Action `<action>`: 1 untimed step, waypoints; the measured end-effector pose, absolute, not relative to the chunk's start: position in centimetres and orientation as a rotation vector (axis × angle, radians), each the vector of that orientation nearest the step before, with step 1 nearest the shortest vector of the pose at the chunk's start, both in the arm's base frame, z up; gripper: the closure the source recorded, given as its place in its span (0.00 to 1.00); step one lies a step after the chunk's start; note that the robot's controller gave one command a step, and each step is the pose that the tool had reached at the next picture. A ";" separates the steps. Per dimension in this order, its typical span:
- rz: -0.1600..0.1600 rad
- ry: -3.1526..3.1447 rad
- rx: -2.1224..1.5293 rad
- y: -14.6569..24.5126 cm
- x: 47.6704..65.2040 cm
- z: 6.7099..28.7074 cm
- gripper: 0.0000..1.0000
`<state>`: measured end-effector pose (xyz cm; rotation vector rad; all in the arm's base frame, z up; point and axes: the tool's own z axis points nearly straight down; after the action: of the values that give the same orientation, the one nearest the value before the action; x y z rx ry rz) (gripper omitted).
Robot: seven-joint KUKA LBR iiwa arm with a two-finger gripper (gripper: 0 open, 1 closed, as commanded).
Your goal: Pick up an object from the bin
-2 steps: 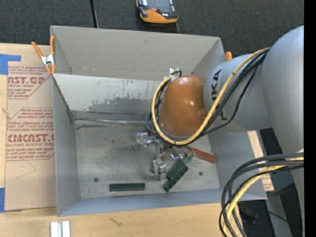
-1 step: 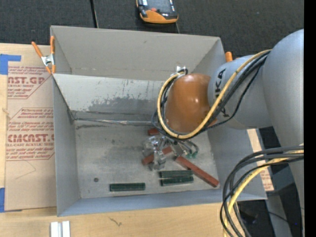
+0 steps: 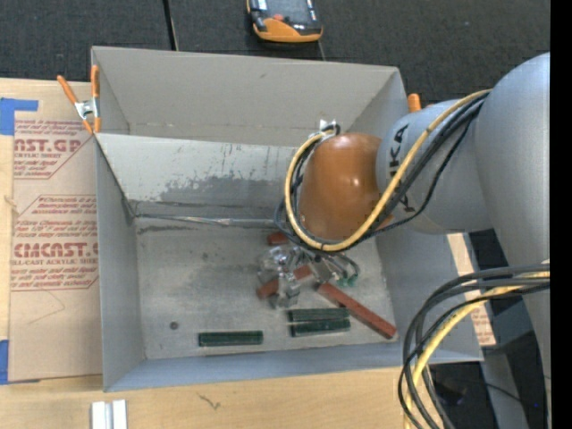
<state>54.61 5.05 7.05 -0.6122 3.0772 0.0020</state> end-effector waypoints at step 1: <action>0.003 3.085 -0.615 5.1 54.4 7.5 1.00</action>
Offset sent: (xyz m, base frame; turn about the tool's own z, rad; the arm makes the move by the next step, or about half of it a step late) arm 0.0000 -0.0001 0.0074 0.0000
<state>54.40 5.05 7.50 -0.6151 3.0845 0.0031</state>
